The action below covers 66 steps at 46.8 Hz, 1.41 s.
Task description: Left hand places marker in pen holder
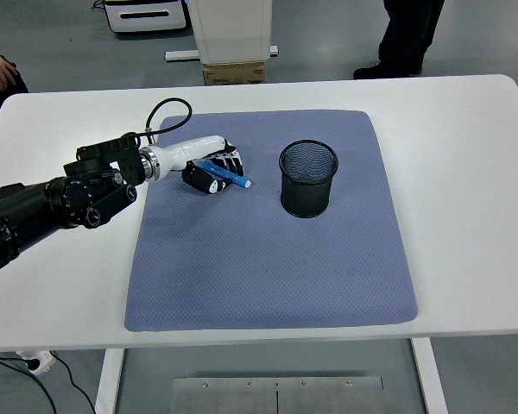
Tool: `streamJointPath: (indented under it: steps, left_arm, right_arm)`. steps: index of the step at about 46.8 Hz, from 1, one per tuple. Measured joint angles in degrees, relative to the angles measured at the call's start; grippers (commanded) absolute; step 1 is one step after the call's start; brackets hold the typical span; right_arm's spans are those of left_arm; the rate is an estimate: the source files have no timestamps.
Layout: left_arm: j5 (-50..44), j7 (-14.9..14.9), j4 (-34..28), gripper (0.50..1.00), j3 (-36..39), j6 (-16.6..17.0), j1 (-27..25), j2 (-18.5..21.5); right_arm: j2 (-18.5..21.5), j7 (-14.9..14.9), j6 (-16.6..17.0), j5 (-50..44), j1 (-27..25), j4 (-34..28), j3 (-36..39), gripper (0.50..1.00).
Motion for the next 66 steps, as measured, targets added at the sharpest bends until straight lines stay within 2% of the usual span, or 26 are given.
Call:
streamJointPath:
  steps: [11, 28, 55, 66]
  left_arm:
    - [-1.2, -0.2, 0.0, 0.500, -0.2, -0.4, -1.1, 0.1]
    - [-8.0, -0.2, -0.1, 0.500, -0.3, -1.1, -3.0, 0.6]
    - [-24.2, -0.1, -0.4, 0.500, -1.0, -1.7, -6.1, -0.1]
    - [-30.1, -0.1, -0.6, 0.500, -5.3, -2.7, -6.8, -1.2]
  right_arm:
    - [0.0, 0.0, 0.0, 0.0, 0.0, 0.0, 0.0, 1.000]
    - [0.0, 0.0, 0.0, 0.0, 0.0, 0.0, 0.0, 1.000]
    - [0.0, 0.0, 0.0, 0.0, 0.0, 0.0, 0.0, 1.000]
    - [0.0, 0.0, 0.0, 0.0, 0.0, 0.0, 0.0, 1.000]
